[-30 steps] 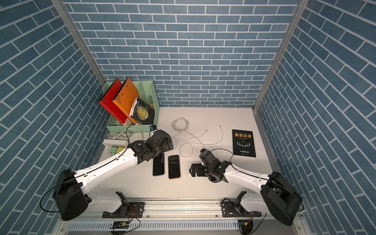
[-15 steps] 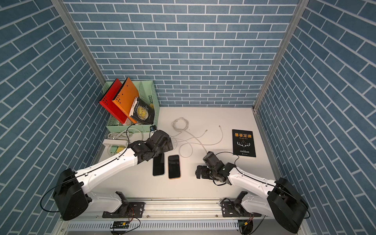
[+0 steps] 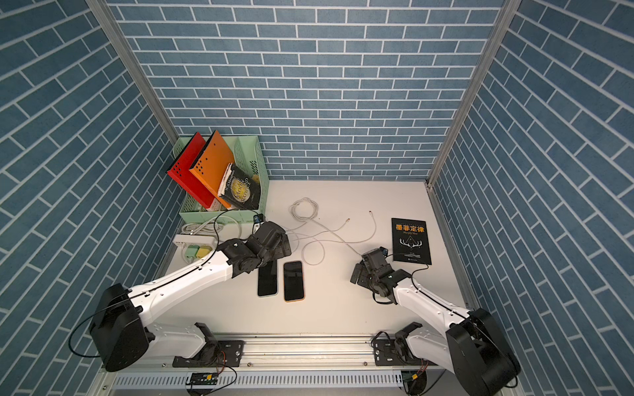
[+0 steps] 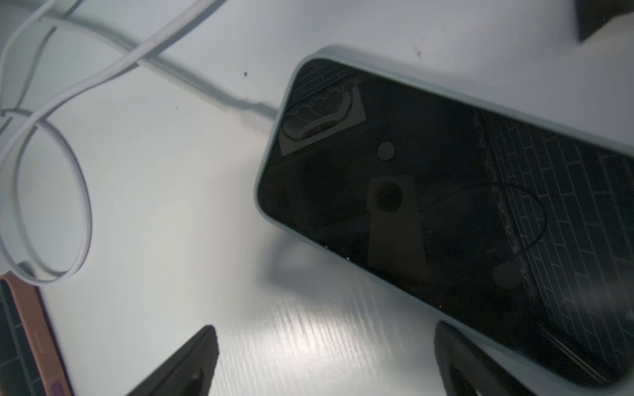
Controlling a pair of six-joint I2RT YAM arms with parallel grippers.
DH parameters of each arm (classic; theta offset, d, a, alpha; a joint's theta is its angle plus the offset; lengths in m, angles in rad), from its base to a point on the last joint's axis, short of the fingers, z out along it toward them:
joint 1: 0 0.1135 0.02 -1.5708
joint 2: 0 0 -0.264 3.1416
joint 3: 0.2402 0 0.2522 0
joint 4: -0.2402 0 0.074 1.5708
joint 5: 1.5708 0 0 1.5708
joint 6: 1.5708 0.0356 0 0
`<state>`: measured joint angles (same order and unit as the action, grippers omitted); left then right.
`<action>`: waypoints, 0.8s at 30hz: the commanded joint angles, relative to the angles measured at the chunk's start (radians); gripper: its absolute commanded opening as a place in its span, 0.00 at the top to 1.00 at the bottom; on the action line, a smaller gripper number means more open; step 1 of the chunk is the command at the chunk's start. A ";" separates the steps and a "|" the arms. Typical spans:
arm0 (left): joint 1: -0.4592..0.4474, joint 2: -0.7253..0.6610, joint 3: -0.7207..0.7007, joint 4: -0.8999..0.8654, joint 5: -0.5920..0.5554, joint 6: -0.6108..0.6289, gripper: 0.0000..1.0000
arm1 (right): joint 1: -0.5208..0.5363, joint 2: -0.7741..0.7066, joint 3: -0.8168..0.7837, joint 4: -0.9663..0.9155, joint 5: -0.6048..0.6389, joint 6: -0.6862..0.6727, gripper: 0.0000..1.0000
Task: Unplug the charging cable from the phone
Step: Adjust the phone at the center of the board.
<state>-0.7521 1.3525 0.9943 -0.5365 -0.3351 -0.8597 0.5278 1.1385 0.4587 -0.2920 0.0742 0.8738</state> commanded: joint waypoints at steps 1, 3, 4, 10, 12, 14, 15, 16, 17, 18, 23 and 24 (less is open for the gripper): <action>0.005 -0.020 -0.016 -0.011 -0.001 0.002 0.04 | -0.021 0.016 0.006 -0.009 0.033 0.042 0.00; 0.006 -0.024 -0.019 -0.010 -0.003 0.002 0.04 | -0.022 0.001 0.039 -0.029 0.033 0.033 0.01; 0.007 -0.023 -0.020 -0.010 -0.005 0.003 0.04 | -0.022 -0.014 0.057 -0.042 0.031 0.025 0.01; 0.009 -0.003 -0.013 0.005 0.000 0.008 0.04 | -0.064 -0.037 0.149 -0.062 0.034 -0.042 0.01; 0.010 0.012 -0.003 0.009 0.004 0.012 0.04 | -0.093 -0.003 0.171 -0.034 0.031 -0.058 0.00; 0.010 0.023 0.005 0.013 0.006 0.016 0.04 | -0.121 0.029 0.181 0.017 0.028 -0.063 0.01; 0.010 0.029 0.008 0.014 0.009 0.018 0.04 | -0.138 0.046 0.182 0.047 0.018 -0.063 0.01; 0.011 0.032 0.011 0.016 0.011 0.018 0.04 | -0.157 0.069 0.188 0.075 0.010 -0.062 0.01; 0.011 0.036 0.013 0.015 0.014 0.020 0.04 | -0.172 0.093 0.195 0.103 0.000 -0.066 0.01; 0.011 0.037 0.013 0.016 0.016 0.019 0.04 | -0.183 0.118 0.206 0.124 -0.003 -0.070 0.01; 0.011 0.031 0.003 0.012 0.018 0.011 0.04 | -0.224 0.232 0.274 0.170 0.000 -0.091 0.00; 0.010 0.027 -0.003 0.013 0.018 0.009 0.04 | -0.234 0.251 0.283 0.172 0.000 -0.091 0.01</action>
<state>-0.7483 1.3830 0.9859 -0.5175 -0.3141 -0.8555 0.3119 1.3560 0.7006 -0.1707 0.0753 0.8276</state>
